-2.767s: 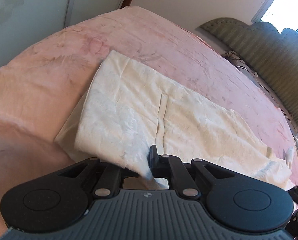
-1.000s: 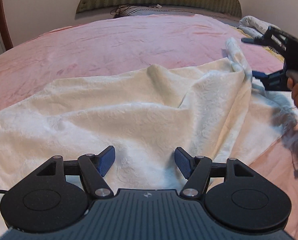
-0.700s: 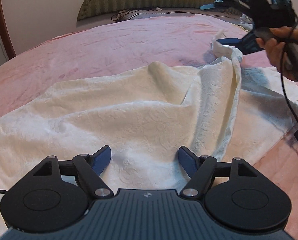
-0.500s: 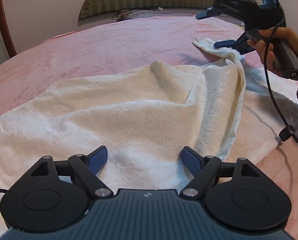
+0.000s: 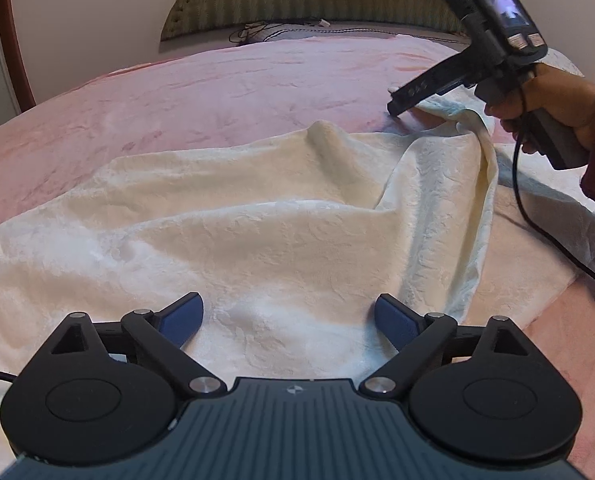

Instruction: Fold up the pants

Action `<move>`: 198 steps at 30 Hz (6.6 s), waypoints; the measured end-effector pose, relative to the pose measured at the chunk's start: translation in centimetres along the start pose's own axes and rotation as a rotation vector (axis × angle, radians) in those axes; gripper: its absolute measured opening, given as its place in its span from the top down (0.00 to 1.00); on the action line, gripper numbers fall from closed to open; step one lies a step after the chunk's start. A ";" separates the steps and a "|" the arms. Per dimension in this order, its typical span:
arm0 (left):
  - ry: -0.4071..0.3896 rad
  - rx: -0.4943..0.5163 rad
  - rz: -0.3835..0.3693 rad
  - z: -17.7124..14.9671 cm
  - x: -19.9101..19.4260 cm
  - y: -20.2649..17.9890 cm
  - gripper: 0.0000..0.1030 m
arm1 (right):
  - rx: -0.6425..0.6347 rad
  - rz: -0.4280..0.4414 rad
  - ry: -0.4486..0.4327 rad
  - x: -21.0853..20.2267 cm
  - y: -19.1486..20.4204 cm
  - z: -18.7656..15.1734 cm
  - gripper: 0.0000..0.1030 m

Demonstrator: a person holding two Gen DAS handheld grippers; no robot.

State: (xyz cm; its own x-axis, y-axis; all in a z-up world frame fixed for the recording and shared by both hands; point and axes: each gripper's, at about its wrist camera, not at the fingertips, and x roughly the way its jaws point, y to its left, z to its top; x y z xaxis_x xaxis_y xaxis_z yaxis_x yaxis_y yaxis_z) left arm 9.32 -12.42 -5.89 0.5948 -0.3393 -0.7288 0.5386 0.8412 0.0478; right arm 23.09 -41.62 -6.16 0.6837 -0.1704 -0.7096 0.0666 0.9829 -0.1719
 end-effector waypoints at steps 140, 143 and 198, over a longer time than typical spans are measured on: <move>-0.194 -1.100 0.155 -14.8 -17.9 28.8 0.43 | -0.875 0.692 -0.422 -23.7 39.6 -6.4 0.71; -0.183 -1.123 0.141 -14.7 -16.8 28.8 0.80 | -0.850 0.704 -0.408 -23.0 39.6 -6.3 0.83; 0.015 -0.035 -0.053 5.1 -2.7 3.4 0.46 | 0.007 0.177 0.039 -14.1 -4.2 -9.2 0.37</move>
State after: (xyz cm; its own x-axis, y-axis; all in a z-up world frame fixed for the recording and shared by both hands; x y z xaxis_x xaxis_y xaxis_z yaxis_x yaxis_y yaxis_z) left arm 12.62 -10.81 -0.29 0.5569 -0.3774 -0.7399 0.5474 0.8367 -0.0147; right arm 6.53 -44.04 -1.72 0.6561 0.0031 -0.7546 -0.0470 0.9982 -0.0368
